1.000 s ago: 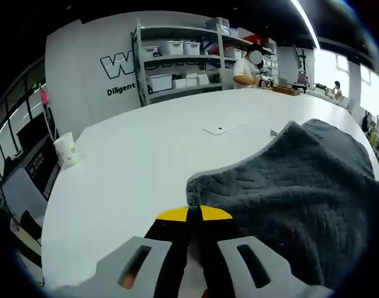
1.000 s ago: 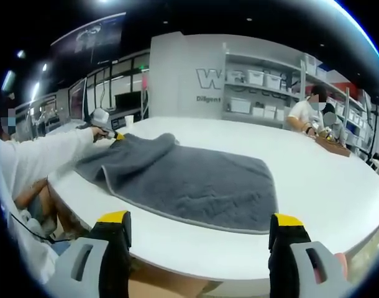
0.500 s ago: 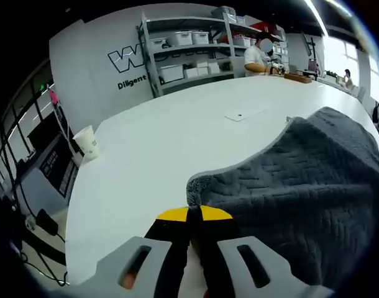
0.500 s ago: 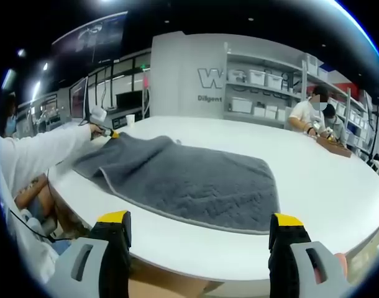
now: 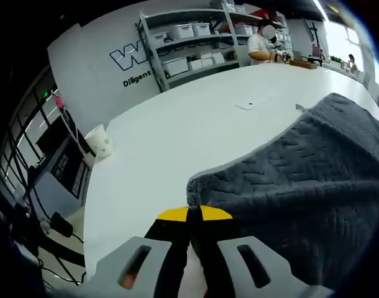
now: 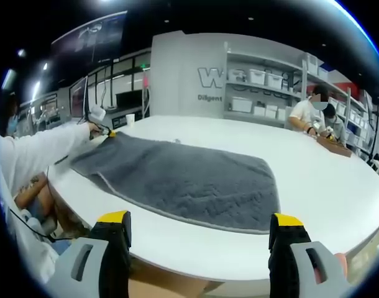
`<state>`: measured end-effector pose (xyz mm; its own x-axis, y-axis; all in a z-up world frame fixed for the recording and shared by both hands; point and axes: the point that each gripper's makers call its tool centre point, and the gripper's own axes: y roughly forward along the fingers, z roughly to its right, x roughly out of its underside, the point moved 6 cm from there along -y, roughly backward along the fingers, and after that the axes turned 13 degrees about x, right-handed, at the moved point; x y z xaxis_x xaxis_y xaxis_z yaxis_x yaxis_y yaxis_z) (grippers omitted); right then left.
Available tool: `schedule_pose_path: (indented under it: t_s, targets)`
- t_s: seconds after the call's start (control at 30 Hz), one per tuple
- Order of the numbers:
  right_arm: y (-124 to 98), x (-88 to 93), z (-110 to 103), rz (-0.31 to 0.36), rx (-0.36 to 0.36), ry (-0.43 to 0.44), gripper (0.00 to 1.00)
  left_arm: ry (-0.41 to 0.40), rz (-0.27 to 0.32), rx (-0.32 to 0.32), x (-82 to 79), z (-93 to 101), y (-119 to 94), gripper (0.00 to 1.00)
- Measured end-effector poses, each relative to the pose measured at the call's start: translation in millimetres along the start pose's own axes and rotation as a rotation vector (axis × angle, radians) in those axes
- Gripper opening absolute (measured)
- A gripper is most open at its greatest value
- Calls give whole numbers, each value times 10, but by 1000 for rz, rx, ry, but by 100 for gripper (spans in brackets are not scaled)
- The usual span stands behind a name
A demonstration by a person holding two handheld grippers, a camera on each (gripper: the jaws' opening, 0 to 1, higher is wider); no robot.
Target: Open the folded towel by lifting each exposed corner and separating the folded layers until the towel lies flat within the target outline without major curled edges
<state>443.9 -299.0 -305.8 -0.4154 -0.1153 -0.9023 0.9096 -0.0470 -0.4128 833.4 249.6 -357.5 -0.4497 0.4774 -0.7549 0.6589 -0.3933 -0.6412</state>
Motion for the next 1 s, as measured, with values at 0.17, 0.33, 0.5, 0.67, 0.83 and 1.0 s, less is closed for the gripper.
schedule_pose_path:
  t_s: [0.17,0.33,0.5,0.67,0.83,1.0]
  targets:
    - [7,2,5,-2,1,2,91,35,-21,-30,-47,-22,-3,4]
    - [10,8,14,-4,3,3,91,61,-47,-63,-91,-62,5,4]
    - [8,17,22,-3,7,7,91,77,-58,-83,-105,-54,26,4]
    - [15,27,34,-6,9,10,91,77,-79,-99,-91,-68,63,4]
    - [19,31,36,-7,8,12,91,65,-81,-100,-84,-100,92,4]
    - [18,34,40,-7,9,14,91,28,-77,-88,-68,-103,85,5]
